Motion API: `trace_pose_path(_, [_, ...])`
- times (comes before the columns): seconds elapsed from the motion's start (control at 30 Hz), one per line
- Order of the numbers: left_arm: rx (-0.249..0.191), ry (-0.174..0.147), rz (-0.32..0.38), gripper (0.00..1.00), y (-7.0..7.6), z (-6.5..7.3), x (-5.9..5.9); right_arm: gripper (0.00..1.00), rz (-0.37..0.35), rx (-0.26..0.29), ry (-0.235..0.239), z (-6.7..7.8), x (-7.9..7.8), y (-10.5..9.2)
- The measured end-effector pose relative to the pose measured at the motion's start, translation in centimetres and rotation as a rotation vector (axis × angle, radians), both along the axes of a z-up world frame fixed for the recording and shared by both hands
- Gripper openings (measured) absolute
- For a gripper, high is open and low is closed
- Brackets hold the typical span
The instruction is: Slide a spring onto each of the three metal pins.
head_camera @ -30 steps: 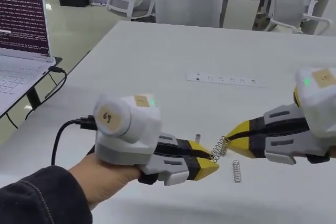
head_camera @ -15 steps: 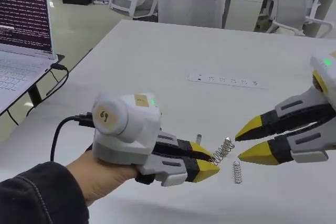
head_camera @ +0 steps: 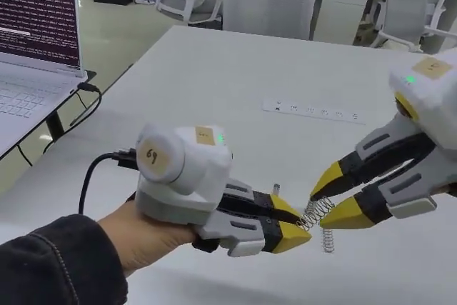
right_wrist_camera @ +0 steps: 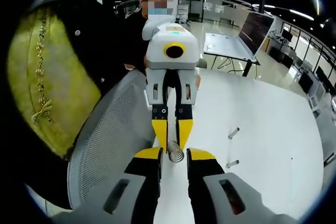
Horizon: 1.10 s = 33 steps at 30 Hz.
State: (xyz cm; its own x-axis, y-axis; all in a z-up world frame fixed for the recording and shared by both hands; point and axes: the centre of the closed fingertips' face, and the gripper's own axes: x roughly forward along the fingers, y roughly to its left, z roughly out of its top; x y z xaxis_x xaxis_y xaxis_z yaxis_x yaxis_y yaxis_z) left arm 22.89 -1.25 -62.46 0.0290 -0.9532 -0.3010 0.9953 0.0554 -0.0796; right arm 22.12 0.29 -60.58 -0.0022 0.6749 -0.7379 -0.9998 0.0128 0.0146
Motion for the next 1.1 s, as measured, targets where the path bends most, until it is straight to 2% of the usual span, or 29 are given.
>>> trace_pose_path(0.33, [-0.007,0.0,-0.01,0.01,-0.2,0.2,-0.3,0.13,0.038,-0.044,0.038,-0.9,-0.6,0.3])
trace_pose_path(0.87, [-0.009,0.002,-0.012,0.01,-0.4,0.1,-0.4,0.09,0.043,-0.073,0.04,-1.5,-0.7,0.1])
trace_pose_path(1.1, [-0.009,-0.002,0.004,0.02,-0.4,0.0,-0.3,0.08,0.045,-0.103,0.043,-1.7,-0.6,0.2])
